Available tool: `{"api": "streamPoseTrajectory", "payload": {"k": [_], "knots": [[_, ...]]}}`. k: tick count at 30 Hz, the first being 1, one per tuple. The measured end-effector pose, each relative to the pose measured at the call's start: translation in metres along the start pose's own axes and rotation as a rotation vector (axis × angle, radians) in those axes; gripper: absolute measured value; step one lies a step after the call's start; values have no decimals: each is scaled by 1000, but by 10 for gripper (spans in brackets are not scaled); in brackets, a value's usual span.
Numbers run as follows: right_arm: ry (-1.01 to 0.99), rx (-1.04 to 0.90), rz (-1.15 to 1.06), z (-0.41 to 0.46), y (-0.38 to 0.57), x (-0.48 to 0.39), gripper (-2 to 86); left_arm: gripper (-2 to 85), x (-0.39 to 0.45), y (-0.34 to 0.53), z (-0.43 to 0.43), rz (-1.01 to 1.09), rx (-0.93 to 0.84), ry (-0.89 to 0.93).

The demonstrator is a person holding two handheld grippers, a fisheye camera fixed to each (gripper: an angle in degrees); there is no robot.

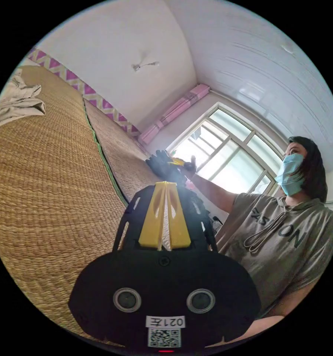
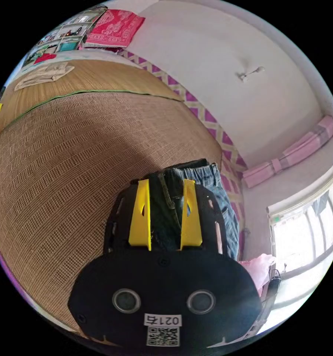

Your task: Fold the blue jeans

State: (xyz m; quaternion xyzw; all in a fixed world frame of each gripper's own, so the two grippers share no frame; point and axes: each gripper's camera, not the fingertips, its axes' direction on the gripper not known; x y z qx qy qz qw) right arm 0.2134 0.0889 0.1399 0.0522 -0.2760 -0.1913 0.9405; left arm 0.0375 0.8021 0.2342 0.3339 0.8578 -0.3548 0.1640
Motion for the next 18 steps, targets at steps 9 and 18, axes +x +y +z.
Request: {"api": "streamPoseTrajectory", "payload": {"k": [9,18], "knots": [[-108,152,439,-44,25,53,58,-9,27,-32,-4,58,-64,-24],[-211,381,435,-184,18,33,54,-7,70,-73,2,114,-172,-69]]}}
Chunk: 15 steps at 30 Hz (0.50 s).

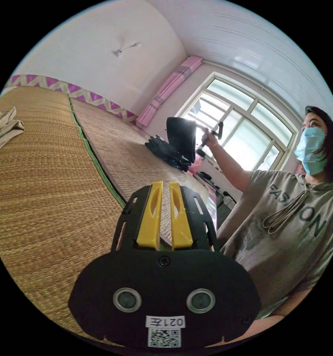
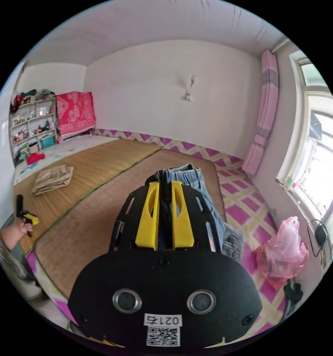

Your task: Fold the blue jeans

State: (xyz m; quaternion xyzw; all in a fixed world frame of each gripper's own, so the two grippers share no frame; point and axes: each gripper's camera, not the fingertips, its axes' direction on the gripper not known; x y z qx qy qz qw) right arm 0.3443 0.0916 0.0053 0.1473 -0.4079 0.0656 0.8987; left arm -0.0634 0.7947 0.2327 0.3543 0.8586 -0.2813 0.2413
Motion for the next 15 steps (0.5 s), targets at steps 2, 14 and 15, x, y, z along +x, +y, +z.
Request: {"api": "streamPoseTrajectory", "payload": {"k": [2,14,15], "knots": [[-95,-40,-117,6,4,-72,53,-9,12,-10,3,-31,1,-20],[-350,-200,-231,120,137,-344,53,-1,119,-25,-106,-124,105,-151],[-354,-187,-209,120,137,-345,53,-1,128,-23,-125,-125,107,-197]]}}
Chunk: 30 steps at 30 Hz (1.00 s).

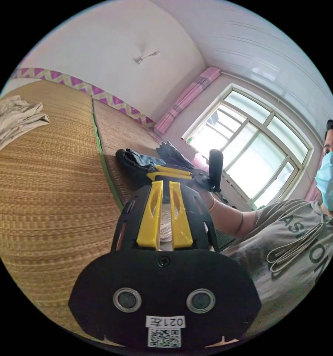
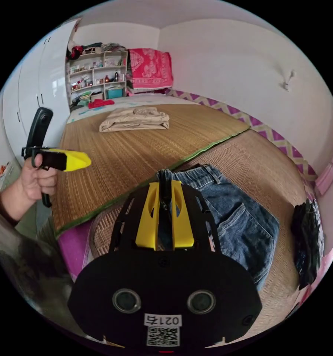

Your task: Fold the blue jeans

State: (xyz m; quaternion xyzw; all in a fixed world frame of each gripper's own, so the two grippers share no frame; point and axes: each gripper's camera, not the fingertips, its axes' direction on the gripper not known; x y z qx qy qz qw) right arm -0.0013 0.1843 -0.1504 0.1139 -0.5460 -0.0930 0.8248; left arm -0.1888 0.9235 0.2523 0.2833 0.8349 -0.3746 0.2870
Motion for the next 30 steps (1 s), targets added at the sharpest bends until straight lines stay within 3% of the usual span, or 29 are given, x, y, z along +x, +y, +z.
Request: {"api": "streamPoseTrajectory", "payload": {"k": [5,9,16,18,23,30], "knots": [[61,-64,-164,34,-2,-50,61,-4,23,-10,-45,5,11,-80],[80,-6,-107,24,13,-40,77,-5,41,-24,-54,1,-30,-76],[63,-66,-90,57,43,-28,95,-8,64,-61,-66,-25,-61,-67],[62,-11,-38,55,56,-14,72,-9,75,-74,-71,-18,-65,-71],[-212,260,387,-38,106,122,52,-10,106,-115,-79,10,-90,-120],[-21,494,744,-194,274,280,51,-9,170,-217,-10,128,-174,-130]]}}
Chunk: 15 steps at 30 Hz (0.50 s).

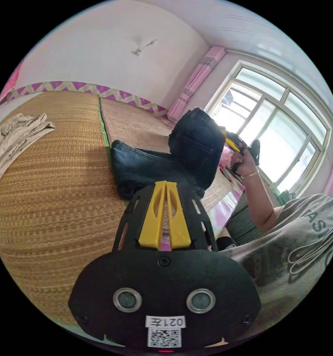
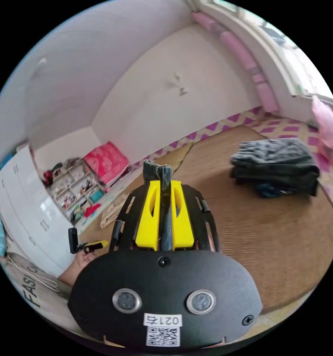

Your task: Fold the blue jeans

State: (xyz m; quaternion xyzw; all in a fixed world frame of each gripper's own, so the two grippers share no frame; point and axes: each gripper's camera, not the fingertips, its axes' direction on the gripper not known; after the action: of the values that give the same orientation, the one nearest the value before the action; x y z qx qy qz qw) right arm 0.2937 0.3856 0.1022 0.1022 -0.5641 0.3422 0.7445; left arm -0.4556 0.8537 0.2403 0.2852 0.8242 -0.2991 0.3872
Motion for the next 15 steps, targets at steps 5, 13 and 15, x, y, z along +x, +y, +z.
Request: {"api": "streamPoseTrajectory", "payload": {"k": [5,13,15], "knots": [[214,-104,289,-56,64,172,54,-1,55,-78,55,99,-107,-23],[-86,-1,487,-76,145,271,62,60,183,-170,159,456,-331,-166],[-76,-2,471,-76,150,275,63,66,212,-183,184,555,-380,-203]]}}
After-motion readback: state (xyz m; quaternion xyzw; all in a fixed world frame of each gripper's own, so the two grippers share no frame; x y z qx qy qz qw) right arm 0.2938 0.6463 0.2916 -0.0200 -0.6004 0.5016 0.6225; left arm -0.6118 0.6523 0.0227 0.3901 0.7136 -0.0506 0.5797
